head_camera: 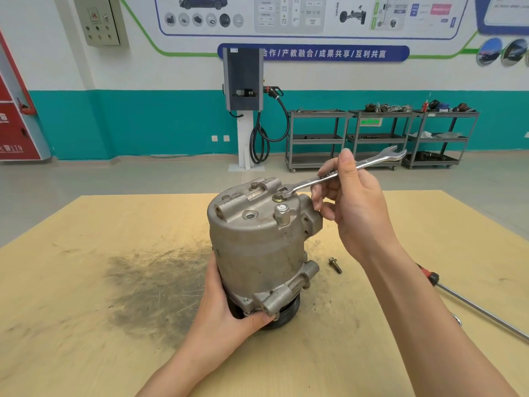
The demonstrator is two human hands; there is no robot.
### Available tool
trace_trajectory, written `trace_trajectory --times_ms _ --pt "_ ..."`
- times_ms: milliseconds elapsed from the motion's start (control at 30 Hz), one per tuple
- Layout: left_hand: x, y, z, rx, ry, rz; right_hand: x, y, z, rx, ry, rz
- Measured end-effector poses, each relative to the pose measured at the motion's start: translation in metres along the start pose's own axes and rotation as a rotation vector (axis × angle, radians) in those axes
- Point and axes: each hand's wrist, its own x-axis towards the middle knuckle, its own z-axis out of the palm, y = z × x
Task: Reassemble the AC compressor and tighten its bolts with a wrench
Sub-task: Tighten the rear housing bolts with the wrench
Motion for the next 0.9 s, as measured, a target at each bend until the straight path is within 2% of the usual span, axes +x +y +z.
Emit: trace_trajectory --times_ms 133,333,433,700,900 --pt "0.0001 0.0011 0.0002 0.0 0.001 0.003 0.0005 0.0011 0.0002 -0.037 0.012 -0.021" --pt "0.0001 0.0016 0.0 0.011 0.005 -0.004 -0.0032 0.0034 0.0048 -0.154 0.065 -0.184" --pt "0.0003 0.0027 -0.0001 0.02 0.012 -0.002 -0.0038 0.0056 0.0049 -0.194 0.096 -0.209" --pt "-0.0004 0.0055 -0.0011 0.02 0.007 -0.009 -0.0046 0.0053 0.0069 -0.125 0.091 -0.183" --pt "-0.0004 0.0053 -0.0014 0.0 -0.008 -0.014 -0.0013 0.0041 0.0058 -0.03 0.052 -0.023"
